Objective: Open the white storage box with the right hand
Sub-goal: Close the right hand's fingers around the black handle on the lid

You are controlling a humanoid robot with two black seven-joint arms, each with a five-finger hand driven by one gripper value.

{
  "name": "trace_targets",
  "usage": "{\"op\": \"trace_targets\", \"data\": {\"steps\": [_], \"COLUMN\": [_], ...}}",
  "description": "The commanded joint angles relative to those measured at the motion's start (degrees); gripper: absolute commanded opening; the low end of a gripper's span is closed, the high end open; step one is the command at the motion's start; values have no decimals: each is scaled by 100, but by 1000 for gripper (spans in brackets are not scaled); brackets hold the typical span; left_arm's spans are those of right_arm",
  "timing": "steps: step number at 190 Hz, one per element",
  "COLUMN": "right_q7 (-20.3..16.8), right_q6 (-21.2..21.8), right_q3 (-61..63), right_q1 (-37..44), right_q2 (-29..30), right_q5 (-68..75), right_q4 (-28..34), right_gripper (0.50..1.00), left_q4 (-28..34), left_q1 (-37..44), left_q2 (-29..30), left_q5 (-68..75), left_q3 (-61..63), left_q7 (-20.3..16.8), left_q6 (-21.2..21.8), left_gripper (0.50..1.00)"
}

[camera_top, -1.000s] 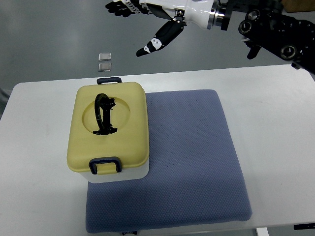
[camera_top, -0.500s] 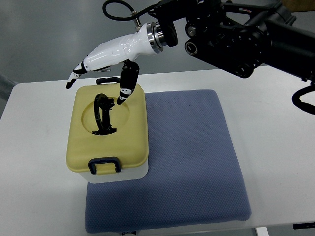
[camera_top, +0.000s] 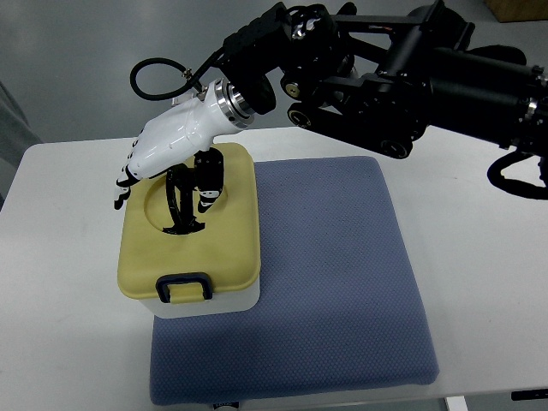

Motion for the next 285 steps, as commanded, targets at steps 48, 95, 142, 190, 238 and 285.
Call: {"op": "trace_targets", "data": {"steps": [48,95,142,190,238,285], "right_q7": [1,1,1,1,1,1], "right_q6": [-203,-203,-212,-212,-212,-212], "right_q3": [-111,-103,-103,-103,-103,-76], "right_q1": [-14,-41,-120,-173,-199,-199], "right_q2": [-74,-57,-39,-4,-4,-4], "right_q5": [-82,-82,-73,-82,-82,-82], "right_q4": [-51,-43,-43,-43,-43,-43], "right_gripper": [791,623,615,576,500,500], "left_q4": [0,0,0,0,0,0], "left_q1": [-2,-2,-2,-2,-2,-2], "left_q2": [0,0,0,0,0,0], "left_q5": [0,0,0,0,0,0], "left_q3": [0,0,0,0,0,0], "left_q7": [0,0,0,0,0,0], "left_q6": [0,0,0,0,0,0], "left_gripper": [1000,1000,1000,1000,1000,1000]}}
